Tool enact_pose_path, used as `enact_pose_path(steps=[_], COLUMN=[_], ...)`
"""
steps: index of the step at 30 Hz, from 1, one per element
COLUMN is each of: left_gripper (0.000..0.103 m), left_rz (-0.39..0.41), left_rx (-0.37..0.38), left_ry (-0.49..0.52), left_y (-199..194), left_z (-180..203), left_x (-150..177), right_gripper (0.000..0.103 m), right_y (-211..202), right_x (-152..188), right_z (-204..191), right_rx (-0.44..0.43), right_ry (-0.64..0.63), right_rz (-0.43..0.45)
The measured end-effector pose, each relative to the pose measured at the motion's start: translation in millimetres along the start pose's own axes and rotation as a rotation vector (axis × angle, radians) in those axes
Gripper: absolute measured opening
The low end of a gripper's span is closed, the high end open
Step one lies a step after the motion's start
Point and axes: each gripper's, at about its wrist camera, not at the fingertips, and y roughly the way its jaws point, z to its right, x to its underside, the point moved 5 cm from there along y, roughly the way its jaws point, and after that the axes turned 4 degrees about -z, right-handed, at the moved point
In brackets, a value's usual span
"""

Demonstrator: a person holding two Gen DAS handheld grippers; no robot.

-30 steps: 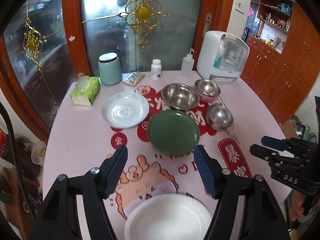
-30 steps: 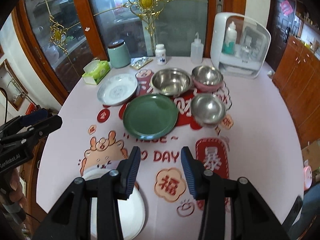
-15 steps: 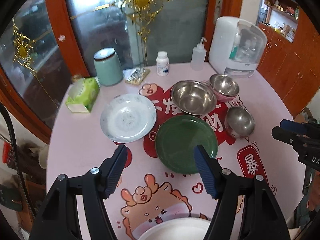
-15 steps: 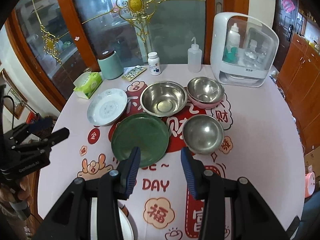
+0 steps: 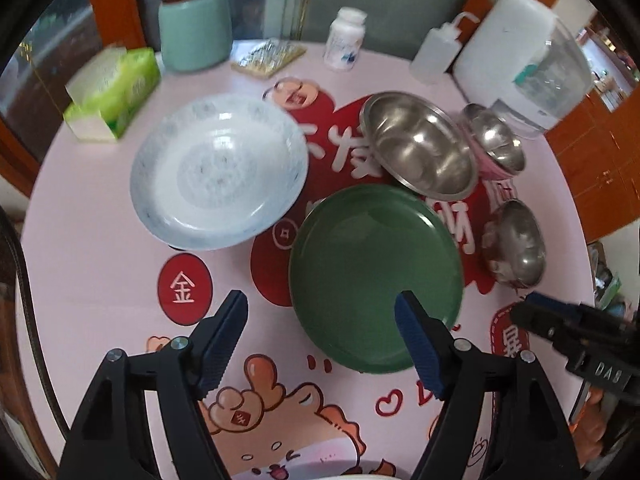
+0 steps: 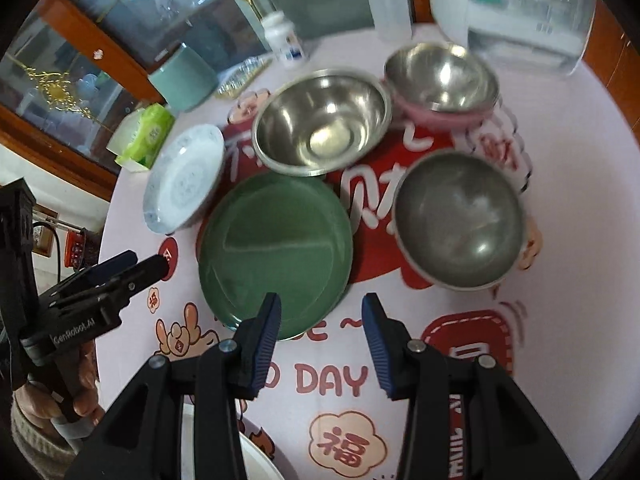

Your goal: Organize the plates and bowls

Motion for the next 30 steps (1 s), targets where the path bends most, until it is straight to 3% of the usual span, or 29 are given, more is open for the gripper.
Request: enact_pose_path(steps=[14, 17, 21, 24, 30], left_gripper=[0.073, 0.073, 0.063, 0.06, 0.039], left_rz=[-0.067, -0.071, -0.079, -0.091, -0.126], left_rx=[0.066, 0.077, 0.094, 0.1, 0.108], left_ry=[-0.058, -0.053, -0.04, -0.026, -0.021], left_y=[47, 49, 52, 54, 62], left_z=[-18, -17, -14, -11, -11], left_x=[-10, -13, -17, -18, -16], right_gripper=[0.042, 0.036, 0.025, 0.023, 0.017], right_y=[61, 69, 78, 79, 81], right_x=[-21, -24, -27, -27, -27], right_z=[18, 20, 24, 27, 31], right_rx=[-0.006, -0.01, -0.022, -0.024, -0.026], right_ry=[0.083, 0.092, 0.105, 0.113, 0.115], right_rz=[-0.108, -0.123, -0.14, -0.146, -0.155])
